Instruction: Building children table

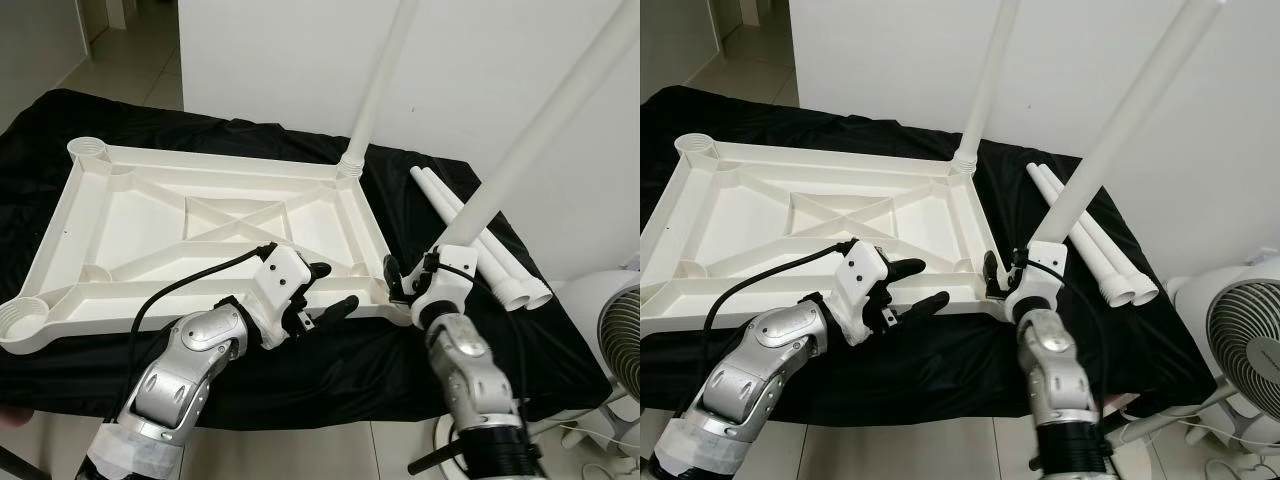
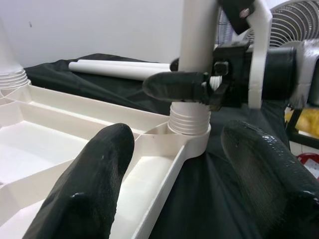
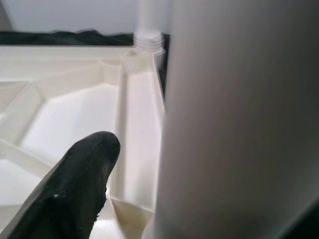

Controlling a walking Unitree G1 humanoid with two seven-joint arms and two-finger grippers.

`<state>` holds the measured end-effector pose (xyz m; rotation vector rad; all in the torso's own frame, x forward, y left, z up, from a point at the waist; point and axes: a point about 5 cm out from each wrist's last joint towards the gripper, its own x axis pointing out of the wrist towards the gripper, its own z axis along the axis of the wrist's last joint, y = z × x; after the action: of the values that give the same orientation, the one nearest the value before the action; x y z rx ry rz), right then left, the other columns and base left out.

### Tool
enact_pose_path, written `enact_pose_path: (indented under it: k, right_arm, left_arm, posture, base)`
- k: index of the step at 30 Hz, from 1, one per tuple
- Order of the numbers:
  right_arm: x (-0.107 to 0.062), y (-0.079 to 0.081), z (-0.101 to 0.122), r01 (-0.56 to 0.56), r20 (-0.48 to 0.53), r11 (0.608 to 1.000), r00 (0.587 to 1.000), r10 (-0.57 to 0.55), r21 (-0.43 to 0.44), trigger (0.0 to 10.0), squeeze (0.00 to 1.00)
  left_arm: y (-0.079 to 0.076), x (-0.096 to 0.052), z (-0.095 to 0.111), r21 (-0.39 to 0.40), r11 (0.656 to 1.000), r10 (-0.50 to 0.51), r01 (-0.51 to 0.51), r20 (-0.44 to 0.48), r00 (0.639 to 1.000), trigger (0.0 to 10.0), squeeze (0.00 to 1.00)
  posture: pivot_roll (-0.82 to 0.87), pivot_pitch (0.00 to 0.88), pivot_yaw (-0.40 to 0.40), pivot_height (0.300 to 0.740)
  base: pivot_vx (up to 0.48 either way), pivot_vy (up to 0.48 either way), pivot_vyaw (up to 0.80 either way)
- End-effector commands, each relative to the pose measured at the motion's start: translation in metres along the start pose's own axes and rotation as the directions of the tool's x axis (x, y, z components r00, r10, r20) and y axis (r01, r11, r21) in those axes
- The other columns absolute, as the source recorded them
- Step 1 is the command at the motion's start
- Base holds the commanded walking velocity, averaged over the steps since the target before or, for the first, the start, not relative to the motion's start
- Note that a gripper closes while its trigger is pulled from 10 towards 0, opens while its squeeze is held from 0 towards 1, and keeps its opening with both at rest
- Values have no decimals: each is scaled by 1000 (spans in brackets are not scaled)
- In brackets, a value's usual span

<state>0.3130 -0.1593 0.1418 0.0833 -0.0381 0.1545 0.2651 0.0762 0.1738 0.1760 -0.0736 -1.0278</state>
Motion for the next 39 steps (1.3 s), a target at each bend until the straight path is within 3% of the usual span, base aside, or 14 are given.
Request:
enact_pose_path:
  k: [1, 6, 8, 12, 24, 25, 26, 27, 28, 37, 38, 39]
  right_arm:
    - [0, -9, 0, -34, -4, 999, 999, 34, -5, 10000, 0]
    - [1, -21, -2, -114, -21, 991, 993, 113, -72, 10000, 0]
    - [2, -28, -10, -192, -49, 977, 981, 188, -93, 10000, 0]
    - [2, -31, -15, -262, -74, 958, 964, 254, -118, 10000, 0]
    - [14, -30, -20, -408, -108, 902, 912, 395, -145, 10000, 0]
    - [15, -31, -22, -419, -114, 892, 907, 405, -166, 8000, 0]
    - [15, -31, -22, -419, -114, 892, 907, 405, -166, 8000, 0]
    - [15, -32, -24, -425, -118, 888, 905, 409, -175, 3137, 0]
    - [15, -34, -26, -420, -126, 891, 907, 402, -175, 0, 0]
    - [10, -33, -37, -411, -131, 906, 908, 397, -104, 0, 0]
    - [9, -33, -39, -398, -125, 913, 914, 385, -95, 7608, 0]
    - [9, -31, -40, -379, -118, 922, 922, 369, -77, 10000, 0]
  left_arm:
    - [-5, 5, 0, -17, 1000, -3, 3, -1, 1000, 10000, 0]
    - [-8, 7, -2, -38, 999, 0, -1, -6, 1000, 10000, 0]
    - [-7, 13, -7, -86, 996, 38, -40, -19, 999, 10000, 0]
    - [-6, 16, -11, -100, 992, 71, -74, -33, 997, 10000, 0]
    - [1, 21, -30, -23, 982, 182, -185, -98, 978, 10000, 0]
    - [-1, 22, -33, -16, 983, 183, -185, -104, 978, 10000, 0]
    - [-1, 22, -33, -16, 983, 183, -185, -104, 978, 10000, 0]
    - [-2, 22, -34, -21, 983, 181, -184, -104, 978, 10000, 0]
    - [-1, 21, -34, -23, 982, 182, -186, -104, 978, 10000, 0]
    - [0, 23, -33, -8, 982, 186, -187, -96, 978, 10000, 0]
    - [1, 23, -33, -6, 982, 186, -188, -94, 978, 10000, 0]
    - [2, 24, -32, -4, 982, 187, -188, -91, 978, 10000, 0]
  posture:
    - [86, 24, -198, 740]
    - [86, 29, -197, 740]
    - [86, 36, -189, 740]
    - [91, 36, -189, 740]
    - [106, 24, -182, 740]
    - [109, 25, -182, 740]
    - [109, 25, -182, 740]
    - [110, 24, -181, 740]
    - [110, 24, -180, 740]
    - [107, 21, -176, 740]
    - [107, 21, -176, 740]
    - [102, 21, -170, 740]
  base:
    - [0, 0, 0]
    - [0, 0, 0]
    - [0, 0, 0]
    - [0, 0, 0]
    - [0, 0, 0]
    - [0, 0, 0]
    - [0, 0, 0]
    - [0, 0, 0]
    - [0, 0, 0]
    - [0, 0, 0]
    - [0, 0, 0]
    - [0, 0, 0]
